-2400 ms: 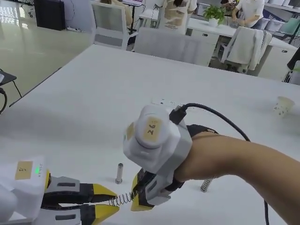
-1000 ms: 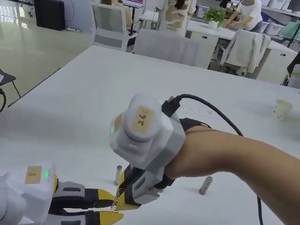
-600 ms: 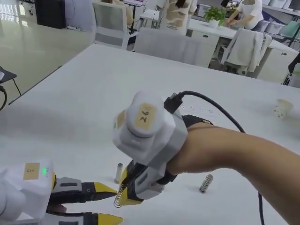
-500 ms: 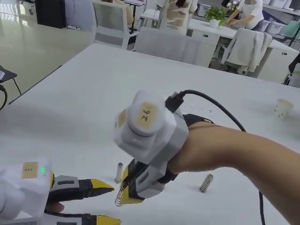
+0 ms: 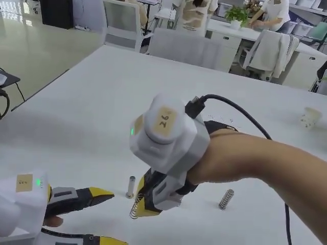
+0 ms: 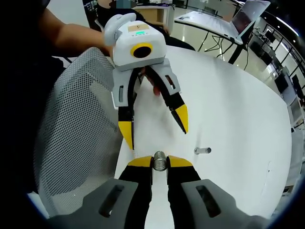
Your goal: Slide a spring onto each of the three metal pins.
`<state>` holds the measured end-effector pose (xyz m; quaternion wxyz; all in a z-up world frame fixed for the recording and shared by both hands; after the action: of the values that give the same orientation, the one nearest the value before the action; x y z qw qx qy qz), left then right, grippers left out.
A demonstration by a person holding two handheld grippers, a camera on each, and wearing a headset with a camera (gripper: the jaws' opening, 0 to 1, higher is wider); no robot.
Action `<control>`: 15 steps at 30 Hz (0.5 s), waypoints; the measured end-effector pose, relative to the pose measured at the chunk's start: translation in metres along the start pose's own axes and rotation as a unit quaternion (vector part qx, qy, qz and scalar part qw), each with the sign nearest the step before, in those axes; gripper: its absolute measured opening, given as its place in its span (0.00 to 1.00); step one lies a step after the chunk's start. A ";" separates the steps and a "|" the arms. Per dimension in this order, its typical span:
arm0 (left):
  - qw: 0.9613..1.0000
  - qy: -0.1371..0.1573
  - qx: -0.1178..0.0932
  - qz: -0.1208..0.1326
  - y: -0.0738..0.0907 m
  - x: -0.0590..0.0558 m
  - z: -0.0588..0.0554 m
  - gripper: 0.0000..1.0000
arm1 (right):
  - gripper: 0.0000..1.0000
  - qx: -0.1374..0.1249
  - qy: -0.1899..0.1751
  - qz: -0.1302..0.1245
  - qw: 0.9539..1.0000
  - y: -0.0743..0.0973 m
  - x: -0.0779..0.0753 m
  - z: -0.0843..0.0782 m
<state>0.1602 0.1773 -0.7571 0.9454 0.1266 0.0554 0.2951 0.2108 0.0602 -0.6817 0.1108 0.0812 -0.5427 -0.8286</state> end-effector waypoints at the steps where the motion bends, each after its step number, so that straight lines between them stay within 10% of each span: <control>1: 1.000 0.000 0.000 0.002 0.000 0.001 0.000 0.55 | 0.09 0.000 -0.001 -0.001 1.000 0.001 -0.001 -0.001; 15: 1.000 0.012 -0.007 0.017 0.003 0.003 -0.002 0.68 | 0.09 0.005 -0.010 -0.021 1.000 0.014 -0.019 -0.005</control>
<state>0.1608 0.1821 -0.7584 0.9403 0.1172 0.0625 0.3132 0.2315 0.0555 -0.6700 0.0871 0.0849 -0.5462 -0.8288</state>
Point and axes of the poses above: the centre of the closed fingertips' face, and the gripper's own axes: y roughly backward along the fingers, x roughly to its left, z roughly out of its top, the point moved 9 cm from there along y, roughly backward along the fingers, and after that the axes turned 1 degree about z, right-handed, at the moved point
